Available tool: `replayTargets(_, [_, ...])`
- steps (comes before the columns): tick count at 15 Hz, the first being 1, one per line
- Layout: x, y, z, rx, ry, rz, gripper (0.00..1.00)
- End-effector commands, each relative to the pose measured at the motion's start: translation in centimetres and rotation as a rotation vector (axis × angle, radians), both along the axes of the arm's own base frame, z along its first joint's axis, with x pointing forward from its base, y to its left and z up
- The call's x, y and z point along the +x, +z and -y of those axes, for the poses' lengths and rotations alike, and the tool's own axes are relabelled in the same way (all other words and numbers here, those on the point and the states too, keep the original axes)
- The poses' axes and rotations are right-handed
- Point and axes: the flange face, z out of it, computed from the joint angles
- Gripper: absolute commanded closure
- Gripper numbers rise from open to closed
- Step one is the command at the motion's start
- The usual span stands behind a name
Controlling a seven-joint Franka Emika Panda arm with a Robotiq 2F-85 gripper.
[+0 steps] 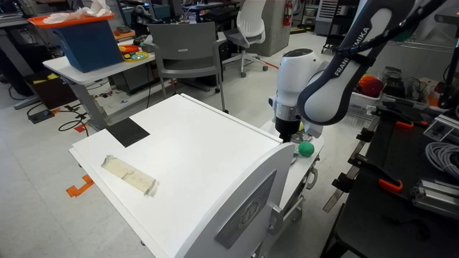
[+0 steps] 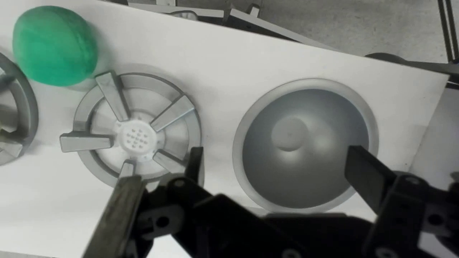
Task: Move the faucet of the sink slightly to the left.
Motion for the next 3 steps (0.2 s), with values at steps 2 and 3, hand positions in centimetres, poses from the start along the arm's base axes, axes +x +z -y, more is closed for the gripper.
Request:
replayTargets(2, [-0.33,-0.58,-0.74,0.003,0.01,-0.009,0.0])
replayTargets(3, [-0.52,-0.83,-1.03,0.004,0.015,-0.013,0.0])
